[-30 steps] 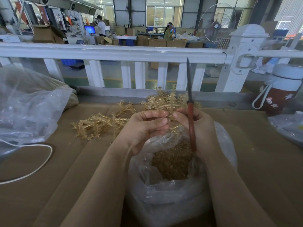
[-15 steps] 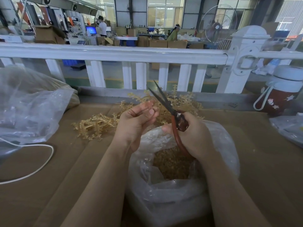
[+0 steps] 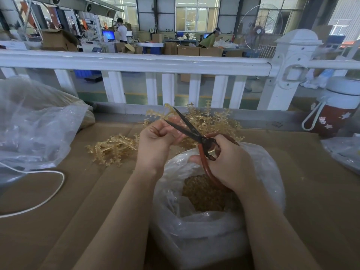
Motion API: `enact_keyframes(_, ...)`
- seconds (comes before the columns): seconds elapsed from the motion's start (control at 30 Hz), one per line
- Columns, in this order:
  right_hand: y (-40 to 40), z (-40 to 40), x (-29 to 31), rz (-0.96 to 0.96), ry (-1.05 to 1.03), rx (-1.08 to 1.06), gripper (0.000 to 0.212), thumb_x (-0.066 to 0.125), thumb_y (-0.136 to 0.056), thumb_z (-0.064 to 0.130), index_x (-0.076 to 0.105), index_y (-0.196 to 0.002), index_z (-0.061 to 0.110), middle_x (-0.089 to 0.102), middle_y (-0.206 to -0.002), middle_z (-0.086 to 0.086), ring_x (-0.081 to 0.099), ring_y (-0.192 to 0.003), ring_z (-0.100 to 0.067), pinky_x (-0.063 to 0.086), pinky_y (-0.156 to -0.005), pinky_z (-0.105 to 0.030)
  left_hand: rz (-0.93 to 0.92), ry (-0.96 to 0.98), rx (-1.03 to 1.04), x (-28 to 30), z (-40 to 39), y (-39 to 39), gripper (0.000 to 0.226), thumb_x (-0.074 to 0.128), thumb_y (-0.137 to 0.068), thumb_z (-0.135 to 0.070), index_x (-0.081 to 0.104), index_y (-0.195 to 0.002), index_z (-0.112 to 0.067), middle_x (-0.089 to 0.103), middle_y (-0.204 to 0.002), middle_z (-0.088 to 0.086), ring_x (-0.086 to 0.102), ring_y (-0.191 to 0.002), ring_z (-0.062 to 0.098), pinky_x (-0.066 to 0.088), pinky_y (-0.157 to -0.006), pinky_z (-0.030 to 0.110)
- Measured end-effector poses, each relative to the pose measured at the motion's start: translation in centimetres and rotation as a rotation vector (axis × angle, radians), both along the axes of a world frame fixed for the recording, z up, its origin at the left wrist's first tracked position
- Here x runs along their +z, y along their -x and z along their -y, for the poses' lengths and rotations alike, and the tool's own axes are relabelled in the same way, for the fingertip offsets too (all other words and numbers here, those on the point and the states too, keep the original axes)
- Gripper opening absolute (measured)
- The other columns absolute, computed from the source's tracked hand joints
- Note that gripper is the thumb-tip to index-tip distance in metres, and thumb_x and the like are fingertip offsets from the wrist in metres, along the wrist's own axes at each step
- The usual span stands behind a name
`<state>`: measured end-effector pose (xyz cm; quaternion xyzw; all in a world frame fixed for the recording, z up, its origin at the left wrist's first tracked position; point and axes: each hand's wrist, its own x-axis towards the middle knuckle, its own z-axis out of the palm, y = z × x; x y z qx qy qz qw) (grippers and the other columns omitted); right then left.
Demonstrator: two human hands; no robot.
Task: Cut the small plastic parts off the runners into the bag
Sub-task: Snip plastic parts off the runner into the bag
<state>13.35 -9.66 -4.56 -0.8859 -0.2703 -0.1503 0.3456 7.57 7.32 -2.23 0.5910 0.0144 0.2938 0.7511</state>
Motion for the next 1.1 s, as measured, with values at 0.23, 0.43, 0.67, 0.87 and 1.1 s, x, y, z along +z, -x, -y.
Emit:
enact_keyframes(0.23,0.29,0.04,0.18,0.047,0.022,-0.029,0.065,0.054,-0.065,0.089,0.063,-0.101,0.035,0.059,-0.085,0.025,0.057,-0.081,-0.003,0.042,-0.064,-0.017,0.015,0.052,0.021,0.06,0.02,-0.09,0.022,0.058,-0.086,0.019,0.068,-0.099,0.005,0.071,-0.090,0.018,0.073,-0.084,0.019,0.058,-0.075,0.025)
enact_keyframes(0.43,0.49,0.02,0.29,0.087,-0.008,-0.045,0.068,0.050,-0.064,0.091,0.066,-0.095,0.032,0.059,-0.077,0.024,0.057,-0.073,-0.003,0.043,-0.062,-0.017,0.041,0.089,-0.029,-0.07,-0.27,-0.14,0.019,0.062,-0.086,0.013,0.069,-0.098,0.000,0.075,-0.084,0.008,0.073,-0.082,0.017,0.057,-0.076,0.024)
enact_keyframes(0.67,0.28,-0.01,0.27,0.101,-0.013,-0.043,0.061,0.057,-0.067,0.088,0.068,-0.095,0.034,0.052,-0.070,0.030,0.046,-0.064,0.014,0.030,-0.059,-0.005,0.039,0.094,-0.052,-0.02,-0.43,-0.01,0.022,0.063,-0.086,0.010,0.074,-0.085,-0.009,0.076,-0.082,0.008,0.073,-0.080,0.017,0.058,-0.077,0.026)
enact_keyframes(0.87,0.31,0.05,0.23,0.087,-0.050,-0.046,0.063,0.055,-0.063,0.091,0.068,-0.090,0.035,0.058,-0.071,0.026,0.049,-0.065,0.011,0.033,-0.060,-0.006,-0.004,0.072,-0.044,-0.10,-0.58,0.12,0.013,0.065,-0.085,0.005,0.072,-0.089,-0.005,0.076,-0.084,0.009,0.073,-0.078,0.018,0.059,-0.082,0.031)
enact_keyframes(1.1,0.34,-0.03,0.10,0.054,-0.059,-0.017,0.068,0.055,-0.062,0.091,0.071,-0.092,0.032,0.062,-0.074,0.024,0.056,-0.070,0.009,0.040,-0.061,-0.009,-0.009,0.117,-0.065,0.10,-0.59,0.38,0.016,0.070,-0.075,-0.004,0.072,-0.090,-0.005,0.076,-0.086,0.009,0.073,-0.077,0.017,0.058,-0.080,0.030)
